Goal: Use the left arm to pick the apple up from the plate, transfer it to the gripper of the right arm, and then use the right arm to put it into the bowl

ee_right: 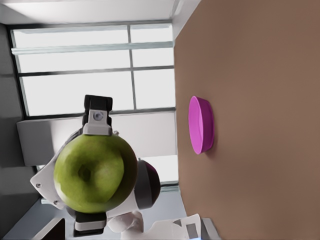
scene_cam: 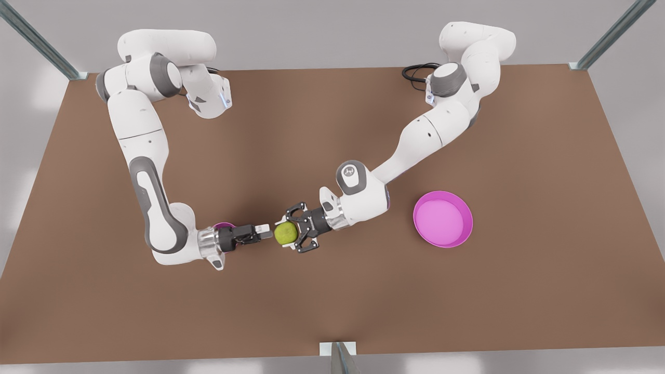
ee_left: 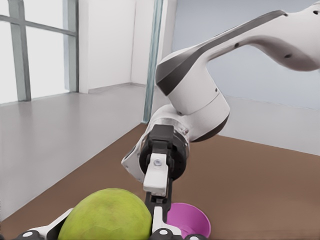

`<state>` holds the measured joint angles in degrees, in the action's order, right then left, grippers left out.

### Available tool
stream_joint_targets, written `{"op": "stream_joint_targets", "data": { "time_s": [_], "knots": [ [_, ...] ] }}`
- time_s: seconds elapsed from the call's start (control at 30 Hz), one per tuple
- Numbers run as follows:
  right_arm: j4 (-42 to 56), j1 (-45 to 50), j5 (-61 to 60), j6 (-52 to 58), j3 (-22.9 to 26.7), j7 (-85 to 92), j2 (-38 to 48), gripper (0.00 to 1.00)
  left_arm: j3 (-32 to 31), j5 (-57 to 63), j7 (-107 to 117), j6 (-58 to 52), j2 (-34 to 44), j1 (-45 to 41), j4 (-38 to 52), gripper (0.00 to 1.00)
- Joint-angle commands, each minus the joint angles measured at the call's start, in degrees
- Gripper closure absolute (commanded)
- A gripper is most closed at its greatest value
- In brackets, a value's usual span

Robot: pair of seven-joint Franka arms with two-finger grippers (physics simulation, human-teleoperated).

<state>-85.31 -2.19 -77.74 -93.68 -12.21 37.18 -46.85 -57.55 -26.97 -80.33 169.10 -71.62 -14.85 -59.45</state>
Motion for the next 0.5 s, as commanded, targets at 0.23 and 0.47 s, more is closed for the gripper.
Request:
{"op": "stream_joint_targets", "data": {
  "time_s": [0.23,0.47],
  "knots": [
    [0.8,0.1,-1.5,1.1,-1.9,0.3,0.1,0.0,0.0,0.0,-10.5,-0.3,0.0,-0.1,-0.1,0.33],
    [4.1,2.8,-4.1,-3.5,-1.8,0.1,-2.3,0.0,0.0,0.0,-10.5,-0.2,-0.1,-0.4,-0.1,0.33]
  ]
}}
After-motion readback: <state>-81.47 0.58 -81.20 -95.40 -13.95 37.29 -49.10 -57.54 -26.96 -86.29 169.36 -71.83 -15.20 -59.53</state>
